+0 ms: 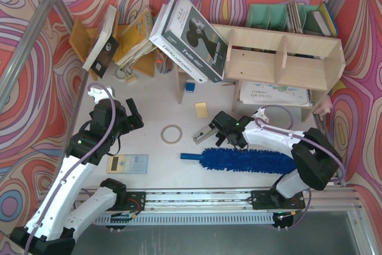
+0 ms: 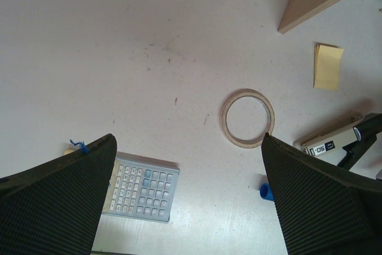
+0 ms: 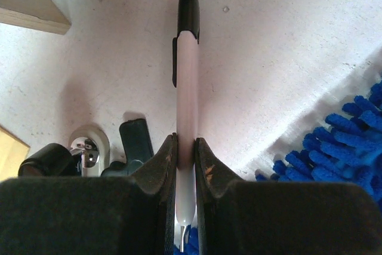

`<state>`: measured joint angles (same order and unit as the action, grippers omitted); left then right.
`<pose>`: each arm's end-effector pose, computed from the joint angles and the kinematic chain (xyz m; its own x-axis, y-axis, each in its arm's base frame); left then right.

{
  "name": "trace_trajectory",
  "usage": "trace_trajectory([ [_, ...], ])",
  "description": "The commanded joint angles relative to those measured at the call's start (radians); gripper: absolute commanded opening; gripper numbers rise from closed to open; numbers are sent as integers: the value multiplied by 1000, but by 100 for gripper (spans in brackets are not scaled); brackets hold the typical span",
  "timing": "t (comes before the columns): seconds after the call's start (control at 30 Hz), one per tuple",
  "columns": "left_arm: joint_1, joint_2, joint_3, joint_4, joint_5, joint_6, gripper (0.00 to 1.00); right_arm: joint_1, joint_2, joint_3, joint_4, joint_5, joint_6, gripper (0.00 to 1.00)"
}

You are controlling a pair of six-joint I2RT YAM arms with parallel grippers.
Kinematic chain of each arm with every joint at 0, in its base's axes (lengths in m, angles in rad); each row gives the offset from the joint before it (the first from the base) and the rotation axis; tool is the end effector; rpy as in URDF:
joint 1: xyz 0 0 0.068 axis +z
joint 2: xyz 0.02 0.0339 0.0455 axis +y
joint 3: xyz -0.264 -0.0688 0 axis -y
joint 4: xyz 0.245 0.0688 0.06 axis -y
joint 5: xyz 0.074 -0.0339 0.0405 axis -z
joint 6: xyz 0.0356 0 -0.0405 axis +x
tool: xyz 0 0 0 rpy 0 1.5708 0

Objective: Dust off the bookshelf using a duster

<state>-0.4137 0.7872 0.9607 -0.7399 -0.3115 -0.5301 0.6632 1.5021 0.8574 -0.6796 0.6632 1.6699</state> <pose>0.1469 -0.0526 0.3440 -0.4976 -0.3071 -0.8112 -0.1226 0.9507 -0.2848 0.2173 0.1420 0.1786 -0.2894 0.7690 -0.5700 0.7967 0.5235 0.3019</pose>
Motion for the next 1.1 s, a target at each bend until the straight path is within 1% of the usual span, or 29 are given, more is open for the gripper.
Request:
trace_trajectory([
  [0.0, -5, 9, 10, -15, -13, 10, 99, -10, 42, 25, 15, 23, -2, 17],
  [0.03, -4, 9, 11, -15, -12, 10, 98, -10, 50, 28, 8, 24, 2, 18],
  [0.2, -5, 0, 9, -15, -14, 10, 98, -10, 38, 6, 1, 16, 32, 29],
  [0.27, -4, 0, 9, -14, -14, 11, 99, -10, 15, -4, 2, 13, 34, 38],
  [0.43, -5, 4, 10, -15, -6, 10, 99, -10, -36, -12, -22, 17, 33, 54],
  [0.6, -5, -5, 9, -15, -1, 10, 99, -10, -102, -40, -43, -16, 41, 59],
  [0.83, -5, -16, 10, -14, 12, 12, 98, -4, -218, -75, -91, -74, 75, 62],
  [0.97, -5, -19, 12, -15, 20, 12, 99, 23, -284, -105, -173, -91, 163, 62],
  [1.03, -4, -19, 13, -16, 22, 12, 99, 39, -311, -116, -220, -99, 209, 65],
  [1.07, -5, -20, 13, -15, 22, 13, 99, 43, -322, -121, -243, -105, 223, 69],
])
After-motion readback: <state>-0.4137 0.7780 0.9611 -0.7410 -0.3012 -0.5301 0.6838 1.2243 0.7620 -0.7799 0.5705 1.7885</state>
